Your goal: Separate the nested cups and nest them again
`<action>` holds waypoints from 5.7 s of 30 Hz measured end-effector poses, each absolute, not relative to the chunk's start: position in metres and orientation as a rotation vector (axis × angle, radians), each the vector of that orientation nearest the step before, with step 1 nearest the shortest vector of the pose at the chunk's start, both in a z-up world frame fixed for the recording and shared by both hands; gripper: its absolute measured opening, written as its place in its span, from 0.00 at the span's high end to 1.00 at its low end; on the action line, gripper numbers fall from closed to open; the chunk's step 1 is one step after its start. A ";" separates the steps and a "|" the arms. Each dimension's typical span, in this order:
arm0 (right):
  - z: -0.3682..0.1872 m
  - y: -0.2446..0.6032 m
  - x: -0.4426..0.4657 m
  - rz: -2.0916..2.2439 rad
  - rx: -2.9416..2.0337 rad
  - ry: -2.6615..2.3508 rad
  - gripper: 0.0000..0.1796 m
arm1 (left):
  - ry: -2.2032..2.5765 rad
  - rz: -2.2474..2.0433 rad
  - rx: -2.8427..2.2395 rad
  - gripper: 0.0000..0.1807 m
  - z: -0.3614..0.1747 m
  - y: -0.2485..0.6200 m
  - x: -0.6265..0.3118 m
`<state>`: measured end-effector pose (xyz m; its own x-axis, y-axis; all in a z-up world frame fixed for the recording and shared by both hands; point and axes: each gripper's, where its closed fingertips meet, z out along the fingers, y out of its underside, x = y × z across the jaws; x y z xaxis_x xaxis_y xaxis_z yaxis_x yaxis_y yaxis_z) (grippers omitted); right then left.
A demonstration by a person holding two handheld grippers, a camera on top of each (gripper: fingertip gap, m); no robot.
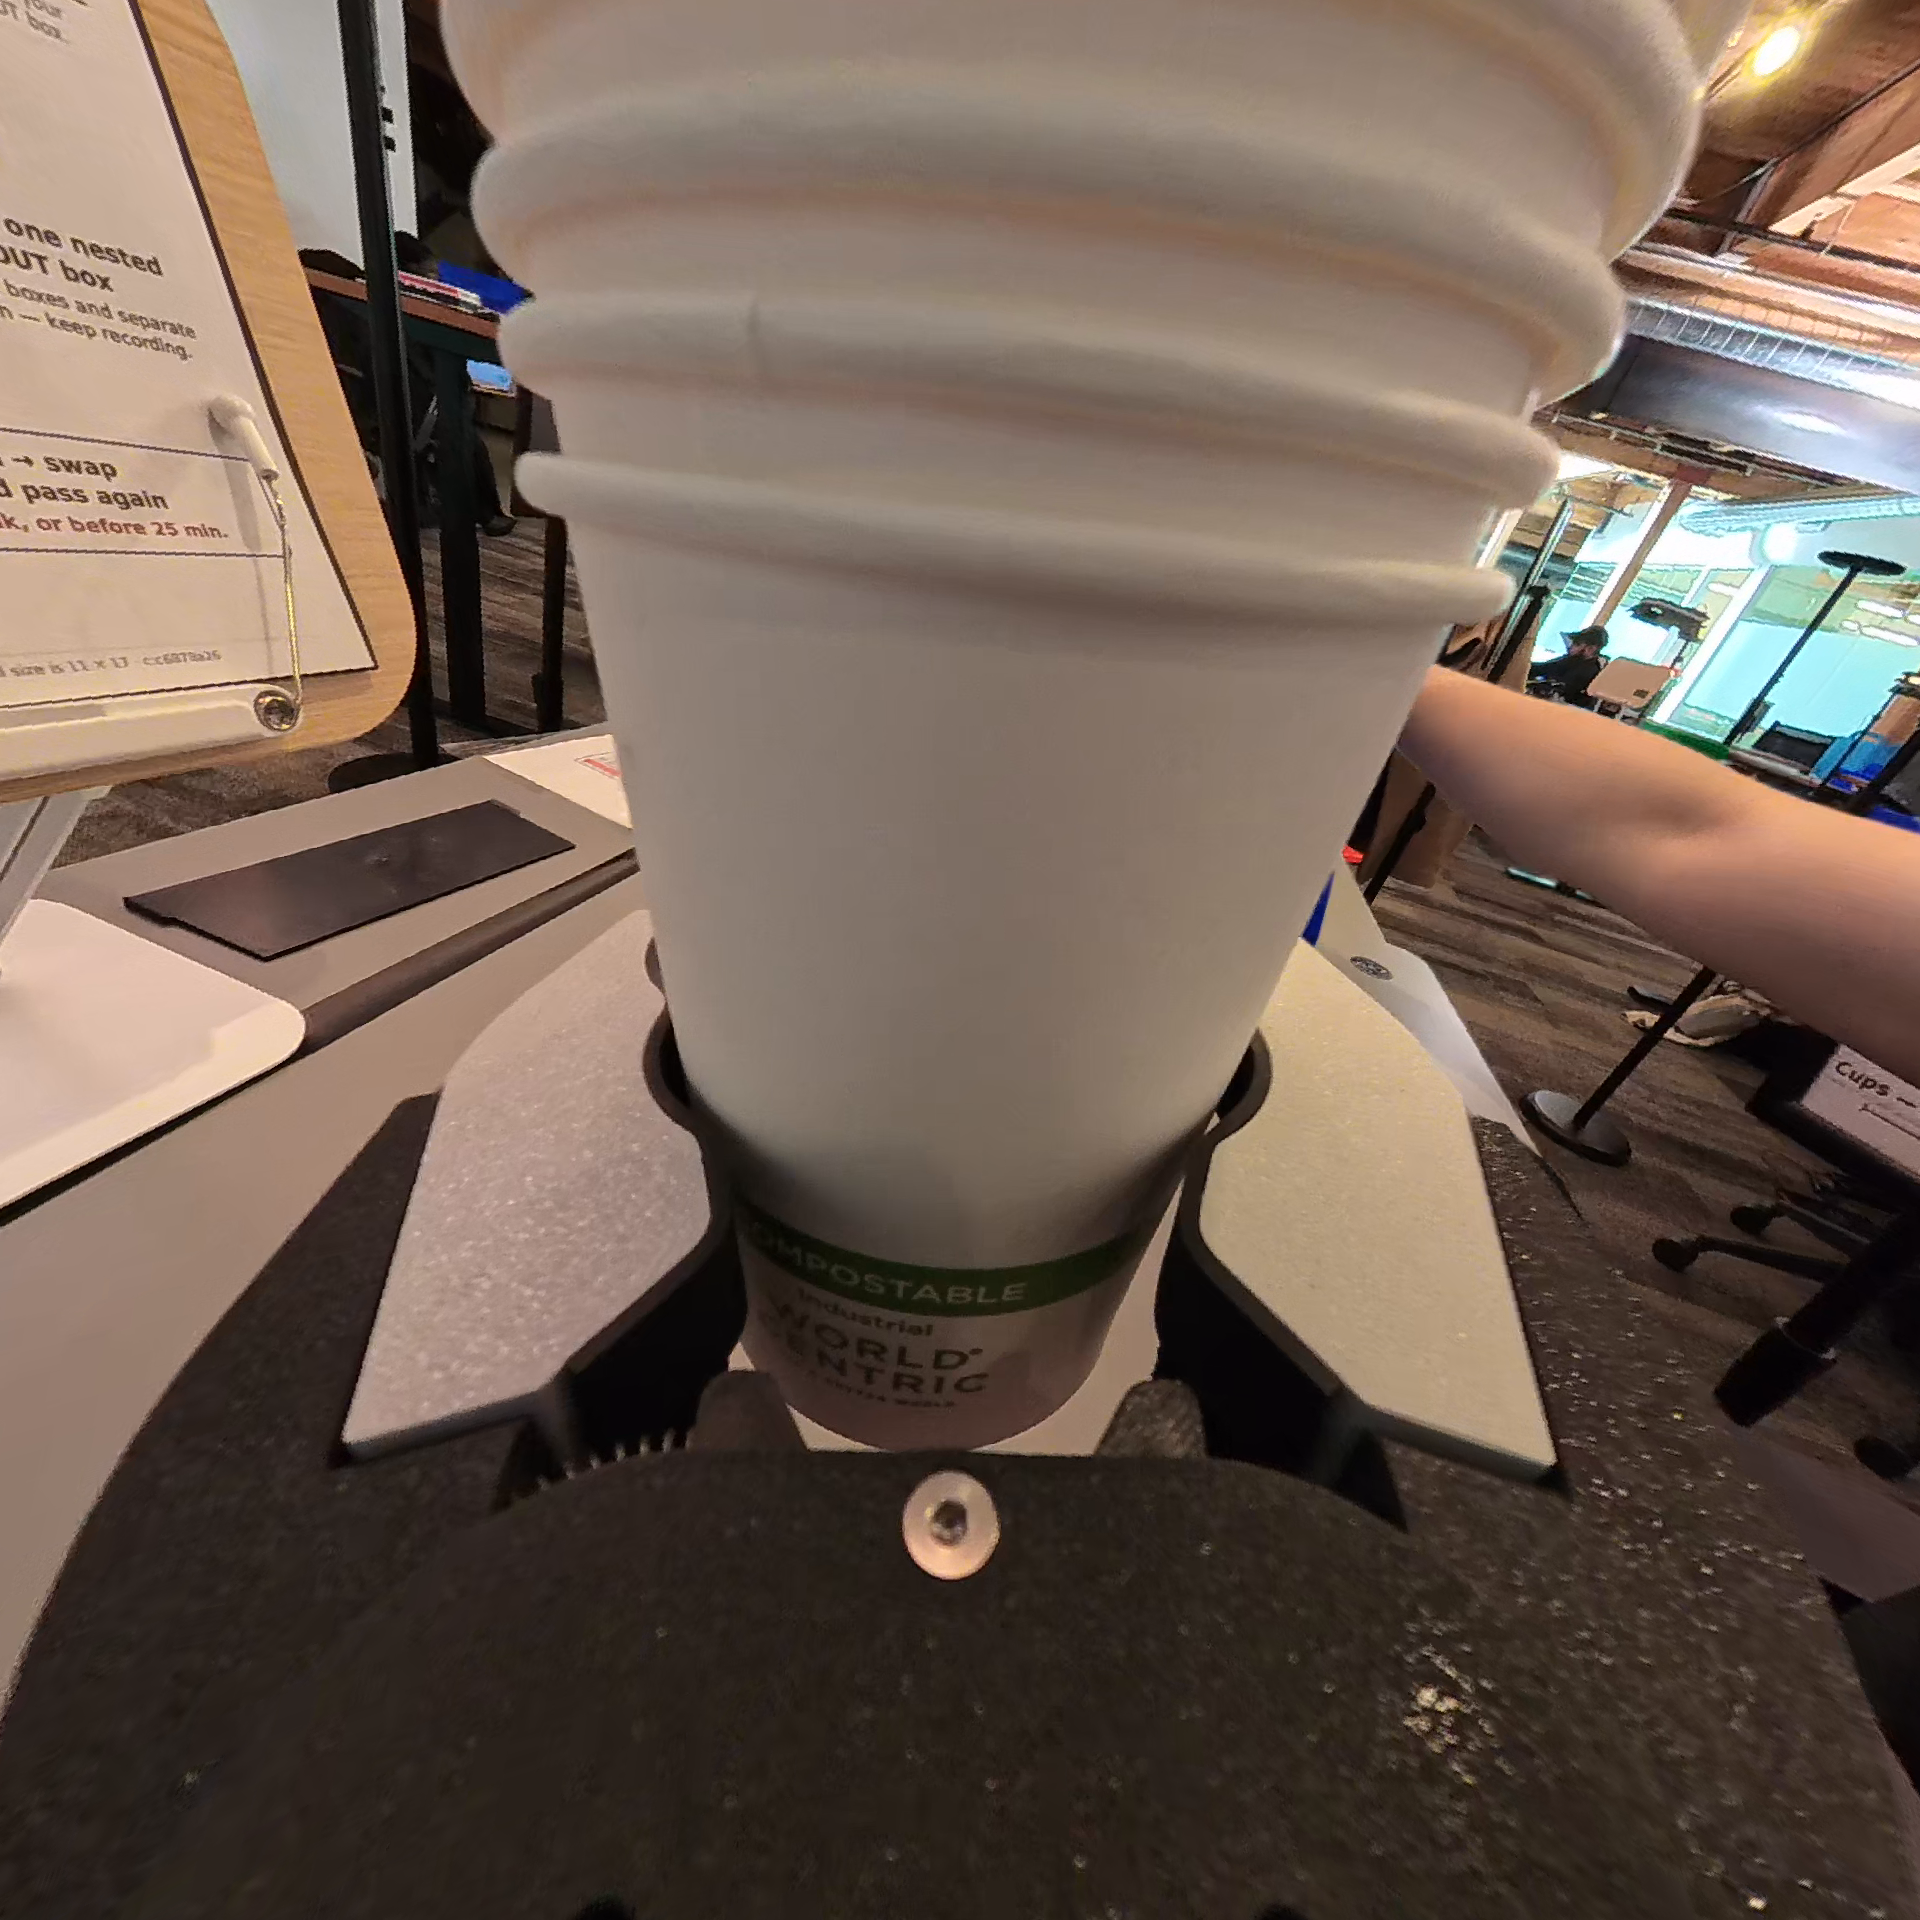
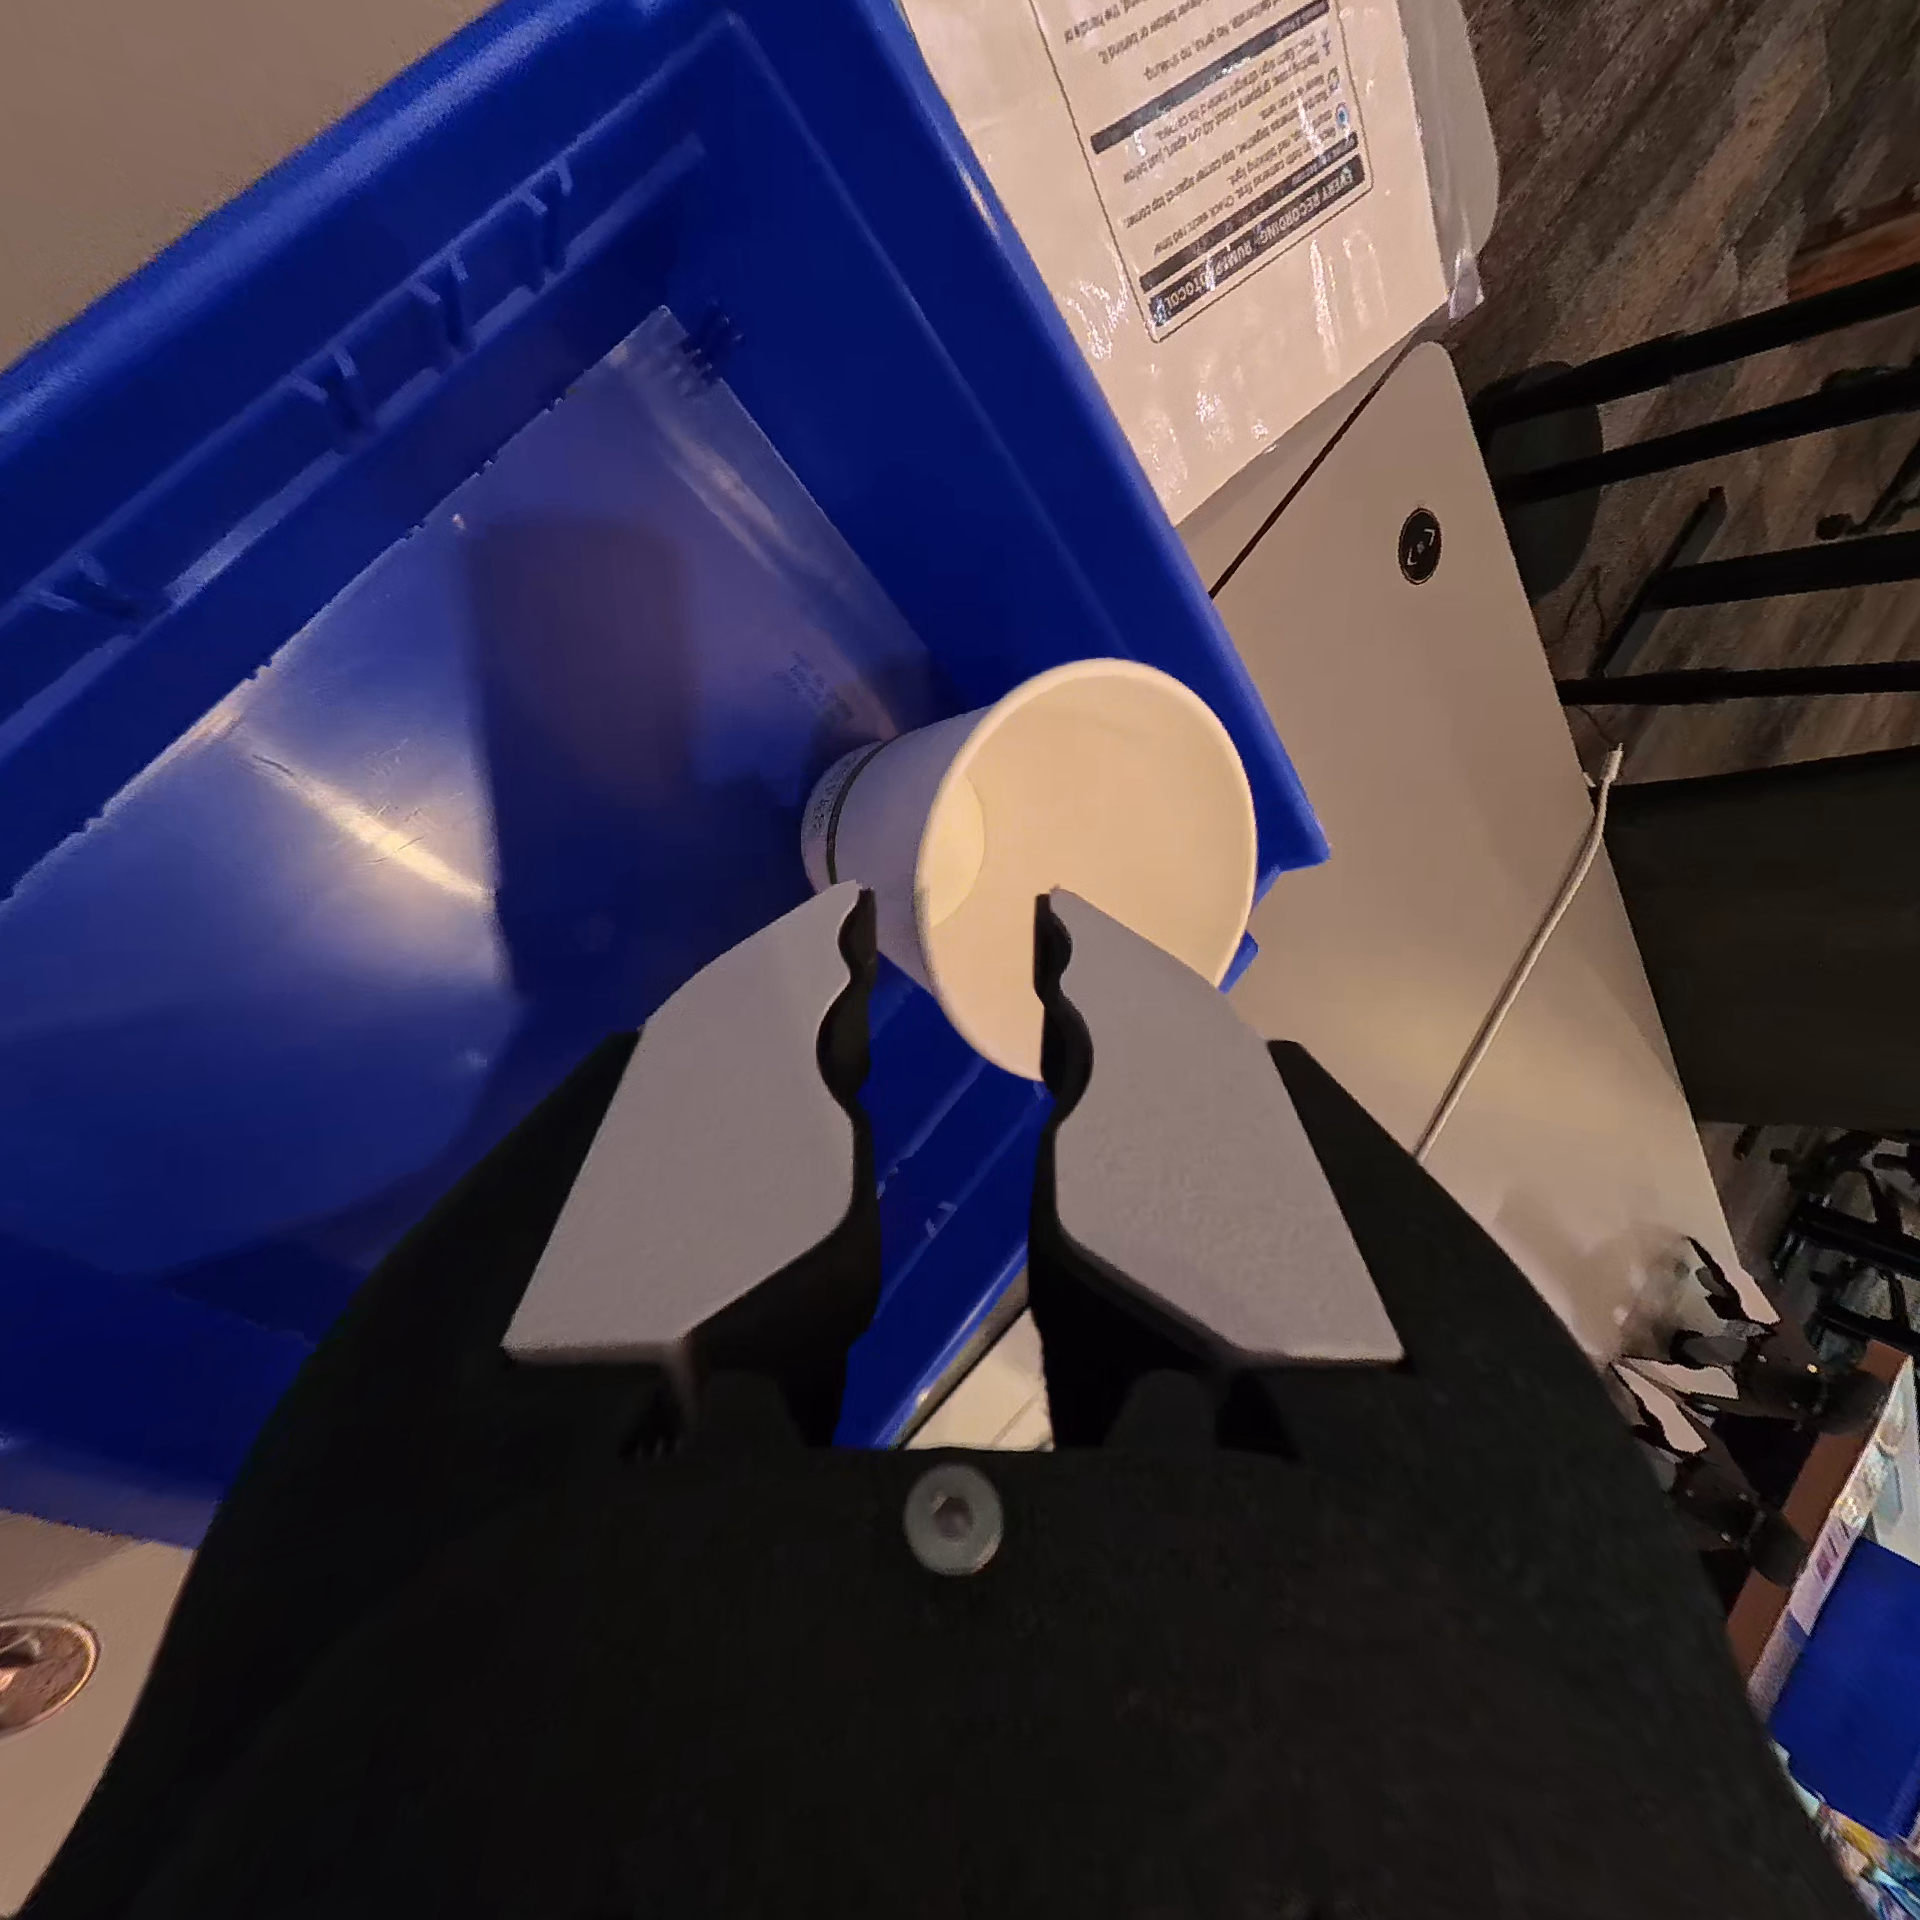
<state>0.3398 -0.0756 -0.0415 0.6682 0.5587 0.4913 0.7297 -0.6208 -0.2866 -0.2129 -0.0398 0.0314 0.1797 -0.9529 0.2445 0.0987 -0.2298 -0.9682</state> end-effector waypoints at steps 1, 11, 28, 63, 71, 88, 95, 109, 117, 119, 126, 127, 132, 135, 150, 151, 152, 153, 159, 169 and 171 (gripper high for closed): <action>-0.036 -0.078 0.338 -0.489 -2.415 -1.002 0.83 | 0.887 -1.273 -1.404 0.45 0.033 -0.041 -0.213; 0.120 -0.077 0.188 -0.198 -2.173 -1.146 0.84 | 0.904 -1.249 -1.365 0.44 0.043 -0.045 -0.214; 0.178 -0.107 -0.219 0.211 -1.727 -1.939 0.89 | 0.992 -1.158 -1.375 0.44 0.032 -0.051 -0.211; 0.117 -0.100 -0.242 0.229 -1.901 -2.083 0.98 | 1.032 -1.159 -1.364 0.44 0.031 -0.056 -0.208; 0.124 -0.096 -0.242 0.184 -1.866 -2.097 0.99 | 1.018 -1.193 -1.363 0.44 0.033 -0.056 -0.208; 0.244 -0.086 -0.153 -0.008 -1.904 -1.749 0.99 | 1.006 -1.204 -1.425 0.45 0.014 -0.047 -0.207; 0.227 -0.082 0.015 -0.175 -2.220 -1.368 0.99 | 1.013 -1.202 -1.423 0.45 0.015 -0.049 -0.206; 0.087 -0.084 0.224 -0.316 -2.606 -0.939 0.99 | 0.960 -1.219 -1.419 0.45 0.022 -0.040 -0.214; 0.028 -0.078 0.242 -0.267 -2.650 -0.950 0.98 | 0.962 -1.206 -1.433 0.45 0.017 -0.038 -0.214; 0.013 -0.076 0.245 -0.273 -2.658 -0.961 0.99 | 0.963 -1.208 -1.433 0.45 0.017 -0.038 -0.213; -0.029 -0.067 0.253 -0.319 -2.659 -0.980 0.99 | 0.959 -1.203 -1.430 0.45 0.018 -0.038 -0.215; -0.033 -0.066 0.253 -0.319 -2.655 -0.979 0.99 | 0.958 -1.203 -1.430 0.45 0.018 -0.037 -0.215; -0.048 -0.063 0.250 -0.286 -2.646 -0.972 0.98 | 0.958 -1.202 -1.431 0.45 0.018 -0.037 -0.215; -0.054 -0.062 0.249 -0.284 -2.648 -0.978 0.98 | 0.962 -1.199 -1.431 0.45 0.018 -0.037 -0.215; -0.023 -0.059 0.237 -0.377 -2.591 -0.998 0.89 | 0.973 -1.218 -1.417 0.45 0.023 -0.043 -0.213; -0.011 -0.060 0.235 -0.395 -2.581 -1.004 0.89 | 0.973 -1.220 -1.413 0.45 0.025 -0.044 -0.213; 0.002 -0.060 0.231 -0.415 -2.565 -1.013 0.89 | 0.972 -1.221 -1.408 0.45 0.026 -0.045 -0.213; 0.017 -0.060 0.226 -0.432 -2.546 -1.024 0.89 | 0.972 -1.224 -1.404 0.45 0.028 -0.045 -0.213; 0.115 -0.056 0.145 -0.417 -2.374 -1.172 0.89 | 0.976 -1.231 -1.381 0.45 0.034 -0.050 -0.213; 0.199 -0.069 -0.090 -0.048 -2.026 -1.615 0.90 | 0.977 -1.237 -1.365 0.45 0.039 -0.054 -0.213; 0.201 -0.078 -0.135 0.030 -1.954 -1.715 0.90 | 0.980 -1.235 -1.363 0.44 0.039 -0.054 -0.213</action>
